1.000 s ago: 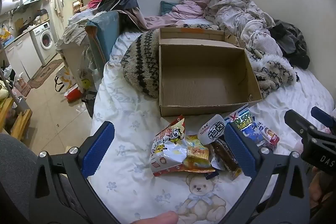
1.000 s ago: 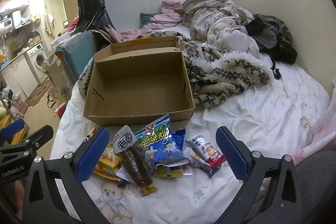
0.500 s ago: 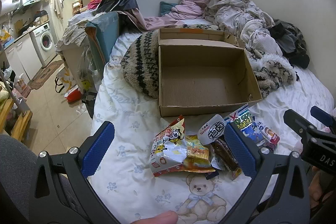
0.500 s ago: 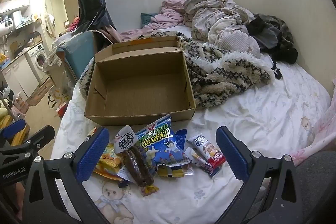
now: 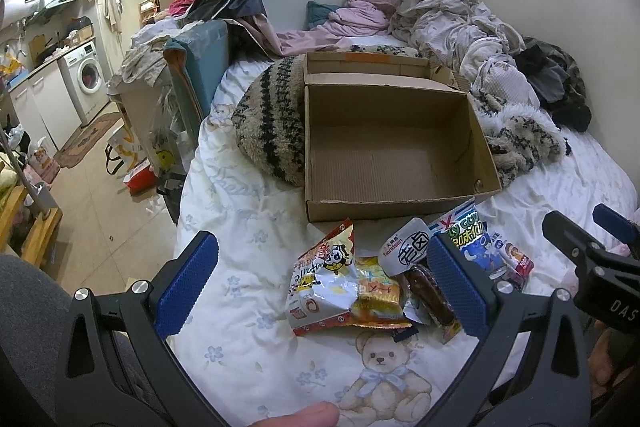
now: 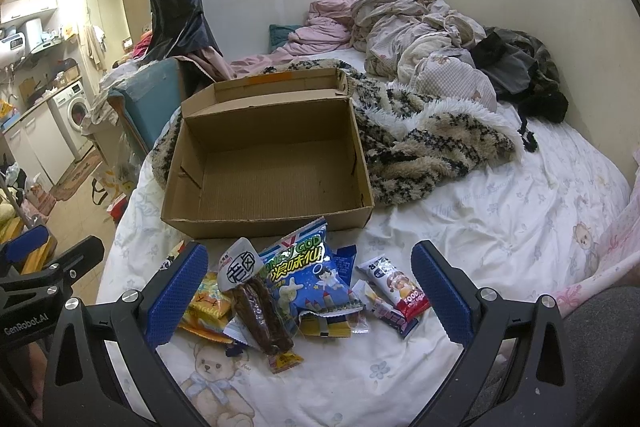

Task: Organize snacks

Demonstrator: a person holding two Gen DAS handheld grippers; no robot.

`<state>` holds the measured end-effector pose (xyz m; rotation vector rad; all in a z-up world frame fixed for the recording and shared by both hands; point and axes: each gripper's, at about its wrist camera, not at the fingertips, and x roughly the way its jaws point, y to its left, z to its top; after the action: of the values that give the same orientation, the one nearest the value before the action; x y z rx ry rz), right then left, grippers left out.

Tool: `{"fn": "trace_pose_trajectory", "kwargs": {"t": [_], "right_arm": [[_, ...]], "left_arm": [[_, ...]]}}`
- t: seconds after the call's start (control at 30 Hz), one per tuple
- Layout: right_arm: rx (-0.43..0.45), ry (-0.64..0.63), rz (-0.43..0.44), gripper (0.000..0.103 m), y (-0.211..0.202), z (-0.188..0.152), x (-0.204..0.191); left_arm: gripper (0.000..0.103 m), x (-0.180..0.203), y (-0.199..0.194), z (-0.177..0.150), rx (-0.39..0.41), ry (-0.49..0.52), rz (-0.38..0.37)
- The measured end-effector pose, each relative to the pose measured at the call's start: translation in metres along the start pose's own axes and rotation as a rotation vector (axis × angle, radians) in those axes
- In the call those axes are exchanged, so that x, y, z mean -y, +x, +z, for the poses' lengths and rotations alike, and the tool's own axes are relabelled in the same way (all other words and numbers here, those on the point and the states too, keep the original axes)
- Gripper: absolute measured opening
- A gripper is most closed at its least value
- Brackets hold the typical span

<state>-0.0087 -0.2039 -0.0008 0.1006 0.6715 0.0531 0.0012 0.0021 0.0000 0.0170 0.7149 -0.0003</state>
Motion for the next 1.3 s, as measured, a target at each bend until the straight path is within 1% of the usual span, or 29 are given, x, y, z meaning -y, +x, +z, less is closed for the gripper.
{"fn": "trace_pose_trajectory", "kwargs": {"t": [0.27, 0.53, 0.9, 1.3], "right_arm": [[-0.002, 0.005, -0.004, 0.103, 0.0024, -0.0002, -0.0005], [-0.001, 0.007, -0.007, 0.103, 0.0, -0.0011, 0.0001], [-0.004, 0.009, -0.004, 0.103, 0.0014, 0.0004, 0.0043], [-0.009, 0.007, -0.016, 0.103, 0.0034, -0.002, 0.0079]], "left_arm": [[0.103, 0.0012, -0.001, -0.0006, 0.01, 0.005, 0.001], [0.103, 0.0024, -0.0025, 0.0006, -0.002, 0.0, -0.005], [0.103, 0.0024, -0.0042, 0.0036, 0.003, 0.0, -0.005], [0.103, 0.0034, -0.0058, 0.0079, 0.008, -0.006, -0.025]]}}
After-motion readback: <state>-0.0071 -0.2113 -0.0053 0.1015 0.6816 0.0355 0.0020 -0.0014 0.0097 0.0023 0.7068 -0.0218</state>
